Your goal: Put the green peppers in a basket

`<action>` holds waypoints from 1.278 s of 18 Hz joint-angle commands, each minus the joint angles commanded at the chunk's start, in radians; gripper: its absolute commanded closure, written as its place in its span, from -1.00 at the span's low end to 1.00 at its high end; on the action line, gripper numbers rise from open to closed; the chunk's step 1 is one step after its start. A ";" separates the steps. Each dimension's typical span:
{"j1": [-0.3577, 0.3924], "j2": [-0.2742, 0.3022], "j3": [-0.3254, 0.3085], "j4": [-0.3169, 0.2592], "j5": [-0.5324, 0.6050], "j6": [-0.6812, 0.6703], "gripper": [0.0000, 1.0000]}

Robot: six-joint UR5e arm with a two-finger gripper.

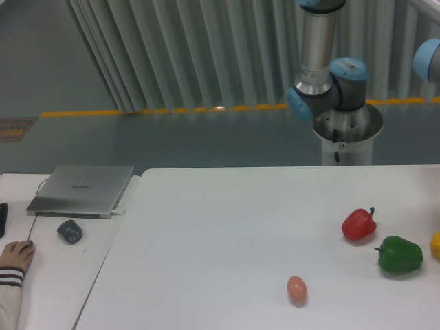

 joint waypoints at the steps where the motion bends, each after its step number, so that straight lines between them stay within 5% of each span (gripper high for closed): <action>1: -0.002 0.002 0.000 -0.002 0.002 0.002 -1.00; 11: 0.000 -0.002 -0.006 0.009 0.000 -0.012 -1.00; 19: -0.078 -0.017 -0.011 0.012 -0.002 -0.276 -1.00; 23: -0.162 -0.060 0.003 0.133 0.003 -0.295 -1.00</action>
